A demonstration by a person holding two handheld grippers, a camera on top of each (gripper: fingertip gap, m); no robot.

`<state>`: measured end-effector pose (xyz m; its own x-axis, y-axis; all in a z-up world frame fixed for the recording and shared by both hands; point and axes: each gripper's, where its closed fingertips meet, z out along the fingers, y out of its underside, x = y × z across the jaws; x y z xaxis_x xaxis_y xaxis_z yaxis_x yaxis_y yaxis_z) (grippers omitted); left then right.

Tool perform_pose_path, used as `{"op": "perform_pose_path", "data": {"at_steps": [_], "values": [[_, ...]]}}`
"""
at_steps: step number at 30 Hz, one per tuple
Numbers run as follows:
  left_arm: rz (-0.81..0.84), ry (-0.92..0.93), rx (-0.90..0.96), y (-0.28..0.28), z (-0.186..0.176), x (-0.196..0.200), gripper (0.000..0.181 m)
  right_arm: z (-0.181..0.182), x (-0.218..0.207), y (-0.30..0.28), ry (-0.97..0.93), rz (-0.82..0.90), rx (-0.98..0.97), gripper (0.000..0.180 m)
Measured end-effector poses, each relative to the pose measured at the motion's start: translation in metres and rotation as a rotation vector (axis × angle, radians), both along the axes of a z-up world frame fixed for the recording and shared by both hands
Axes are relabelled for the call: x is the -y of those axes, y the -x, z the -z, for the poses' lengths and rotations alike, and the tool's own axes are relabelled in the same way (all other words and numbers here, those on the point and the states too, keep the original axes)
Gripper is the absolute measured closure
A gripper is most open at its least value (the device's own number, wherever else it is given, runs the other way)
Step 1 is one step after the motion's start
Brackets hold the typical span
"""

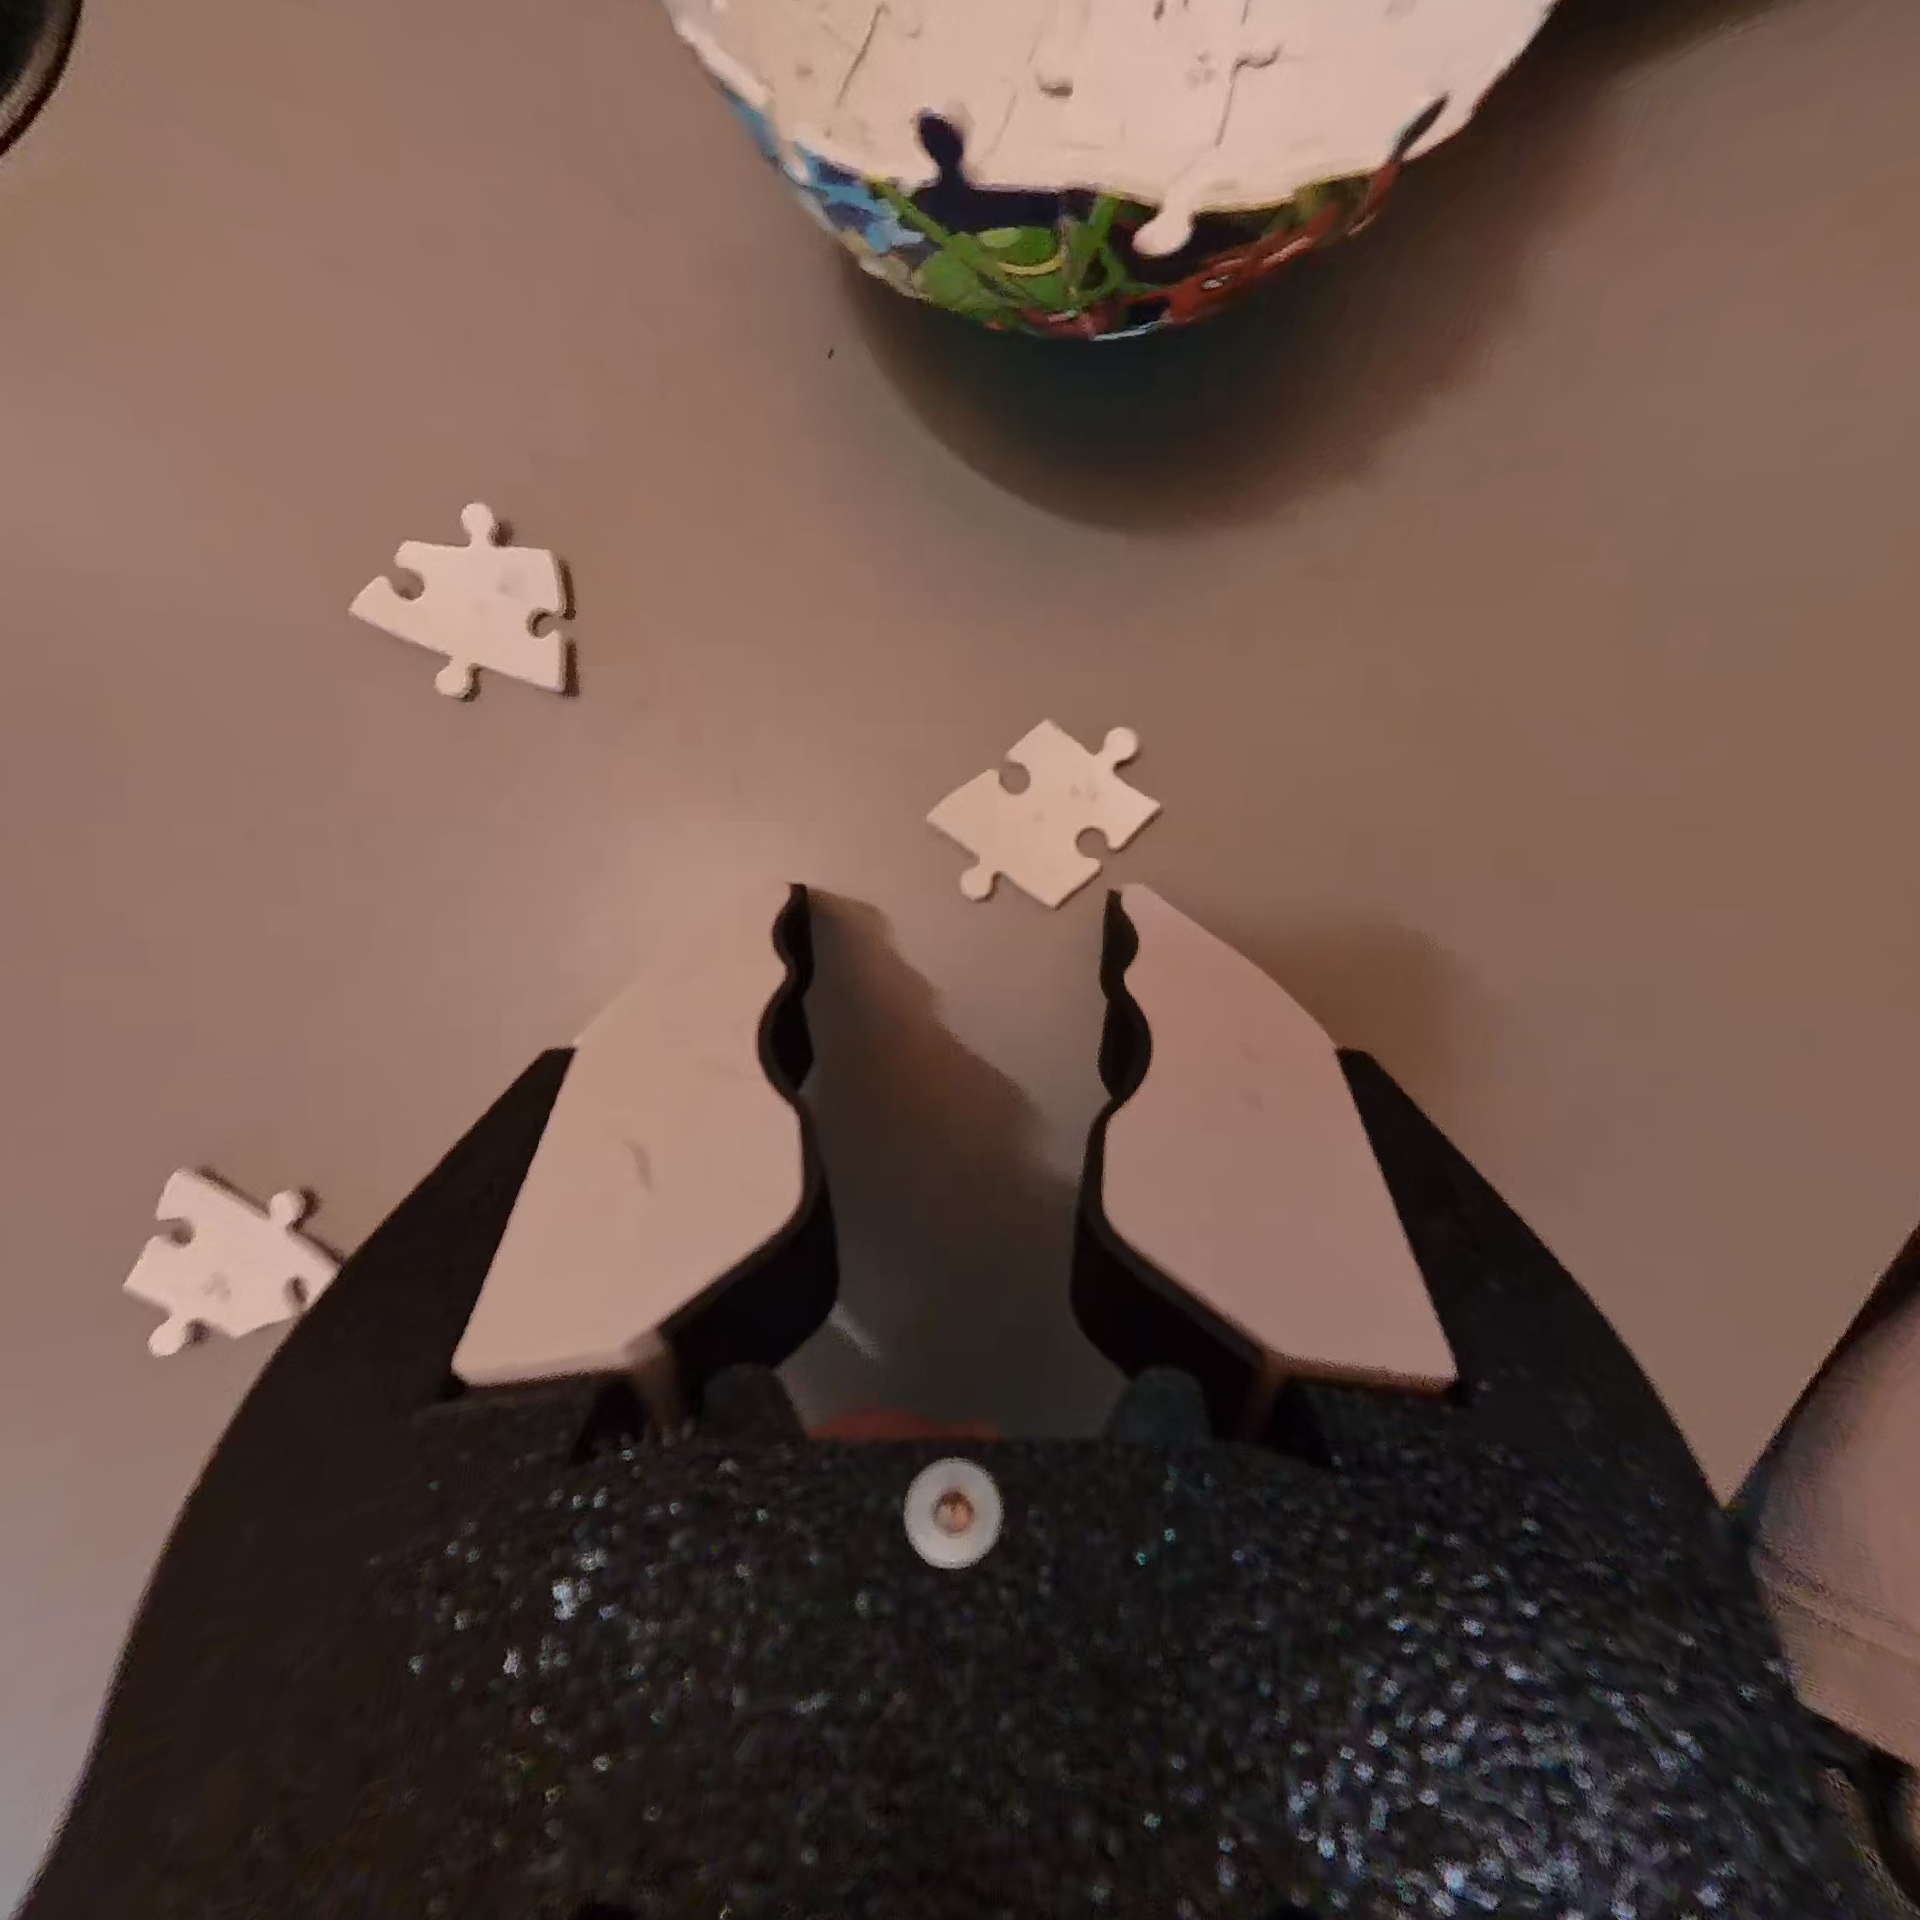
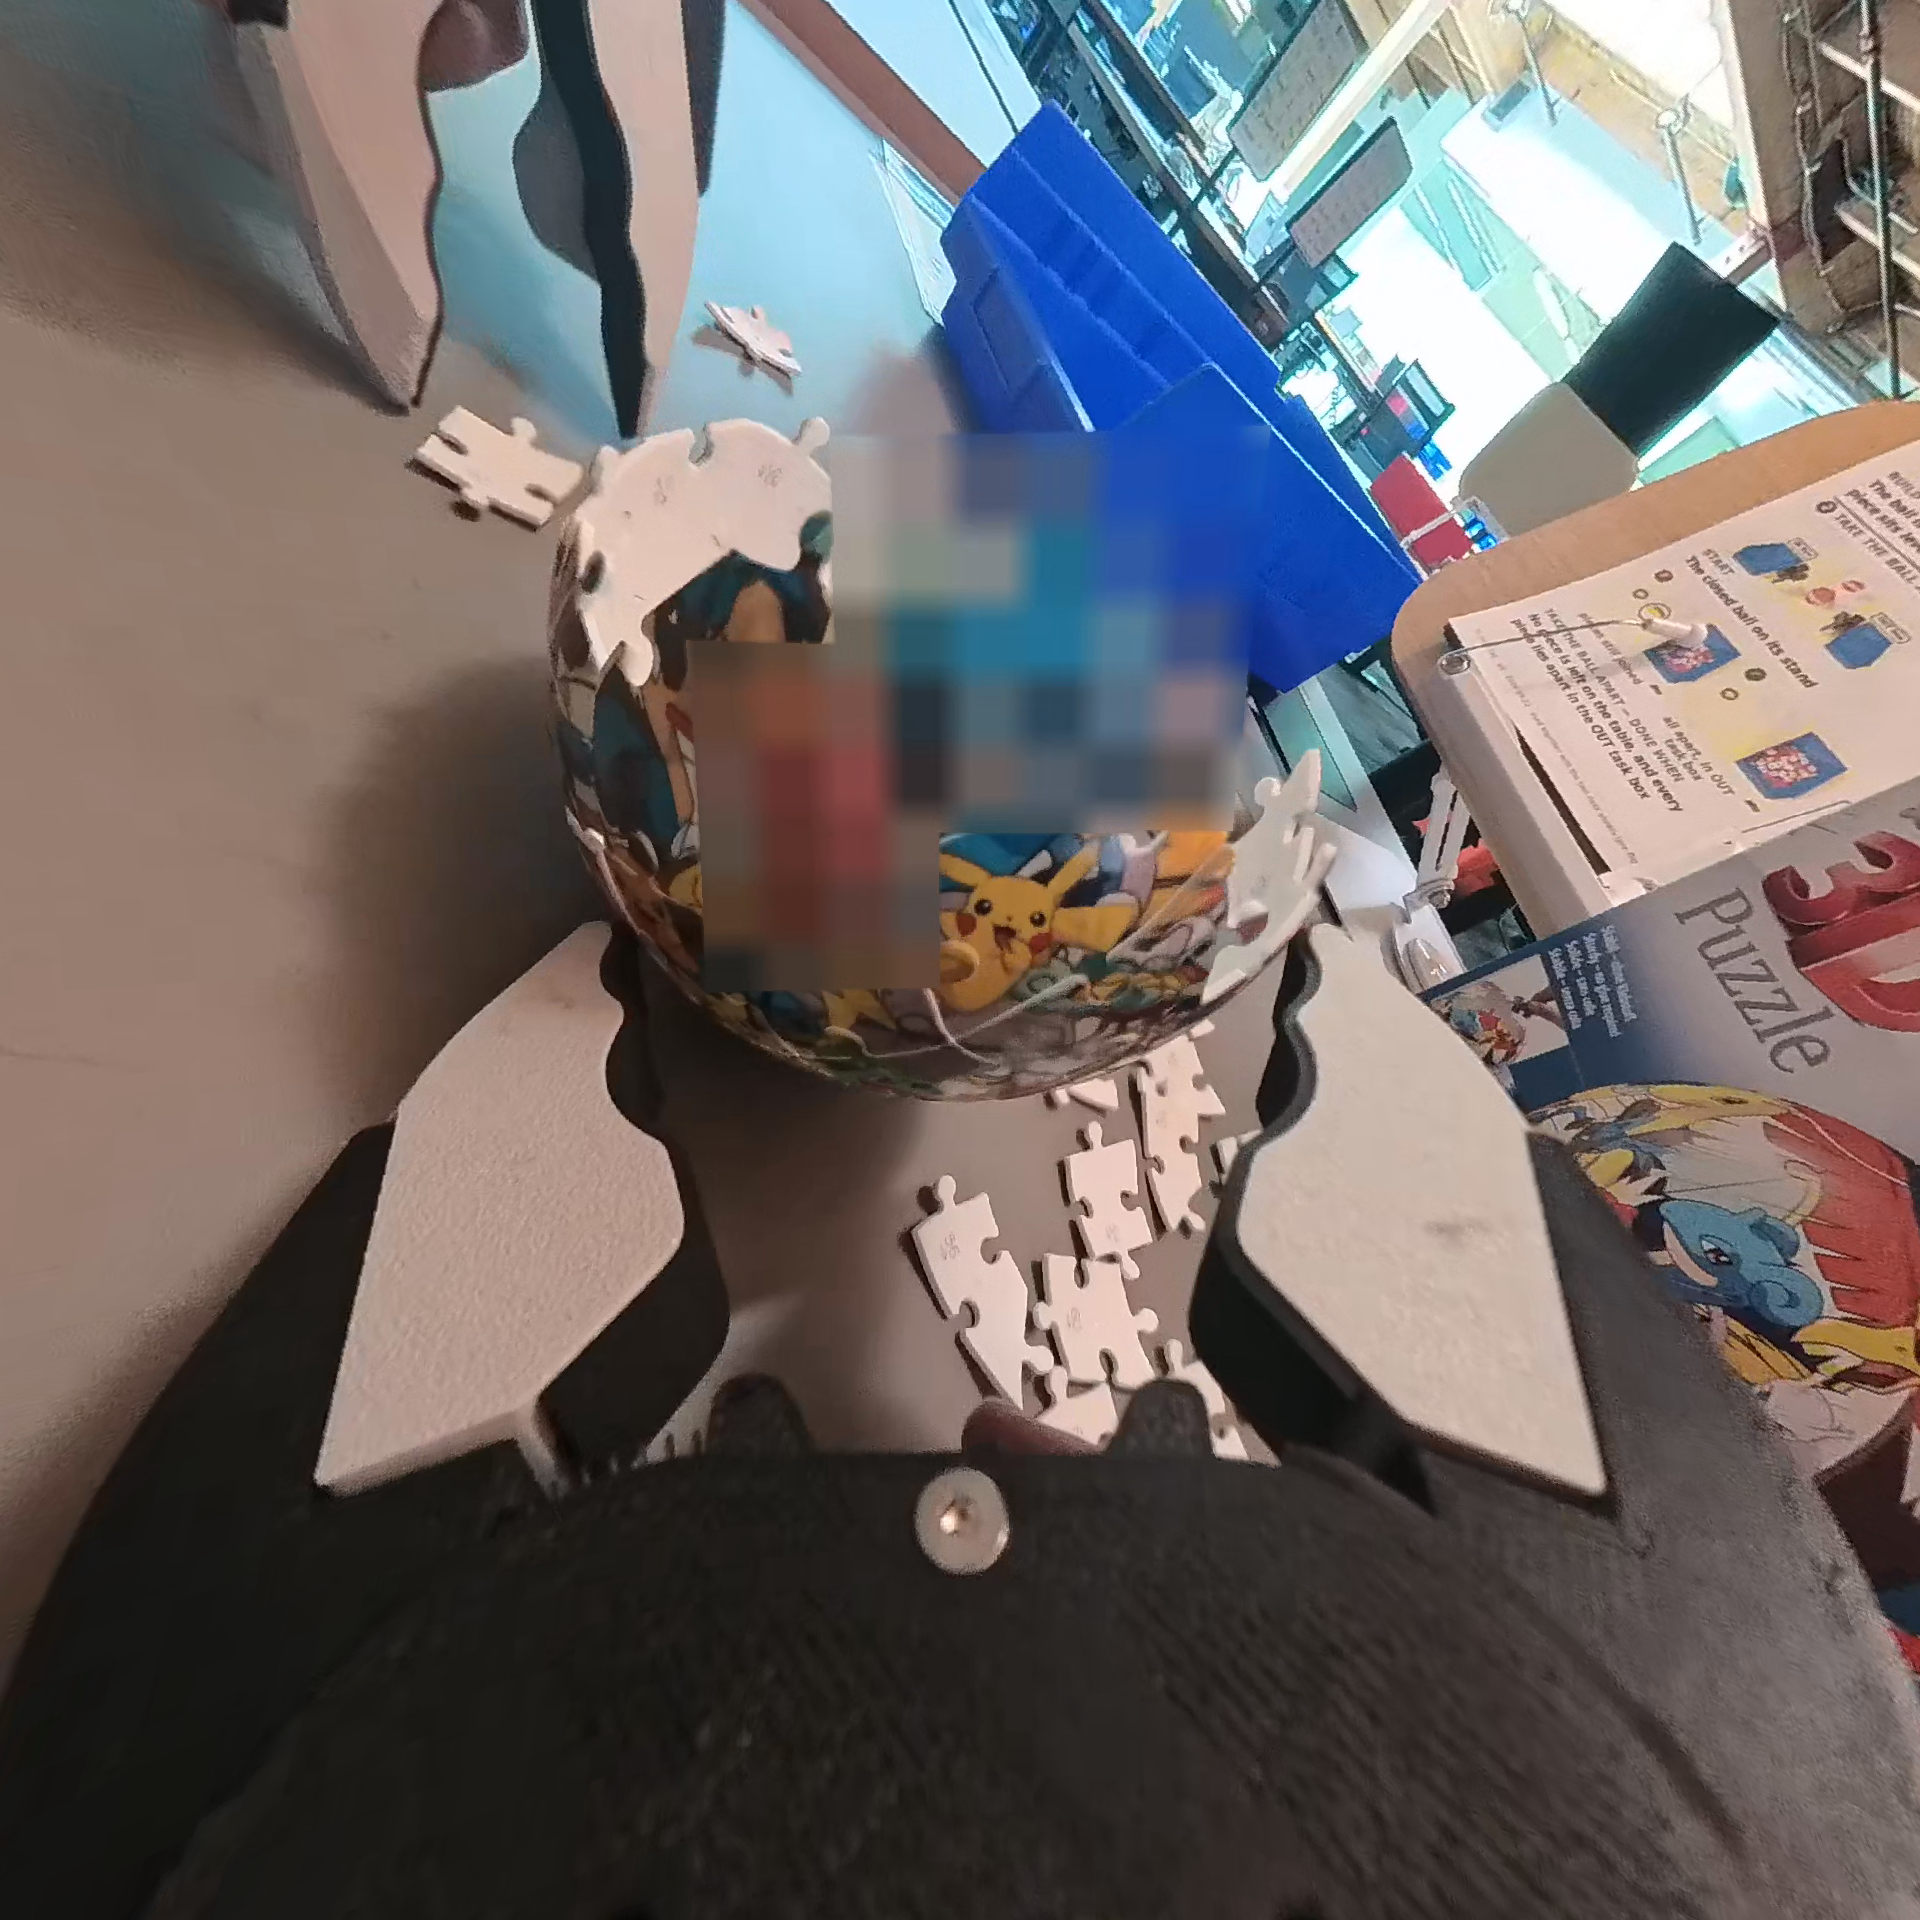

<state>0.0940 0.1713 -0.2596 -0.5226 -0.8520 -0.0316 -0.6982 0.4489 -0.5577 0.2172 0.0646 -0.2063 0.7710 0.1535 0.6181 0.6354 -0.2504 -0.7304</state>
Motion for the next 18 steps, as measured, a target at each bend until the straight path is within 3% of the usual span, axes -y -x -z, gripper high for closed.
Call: {"op": "perform_pose_path", "data": {"at_steps": [1,7,18], "values": [[0.013,0.013,0.000,0.000,0.000,0.004,0.135,0.000,0.000,0.000,0.000,0.001,-0.004,0.065],[0.060,0.031,0.016,-0.001,0.000,0.015,0.154,0.000,-0.001,0.000,0.001,0.000,0.008,0.065],[-0.001,0.050,0.011,0.001,-0.002,0.002,0.158,0.000,0.000,0.005,0.005,-0.020,0.074,0.067]]}}
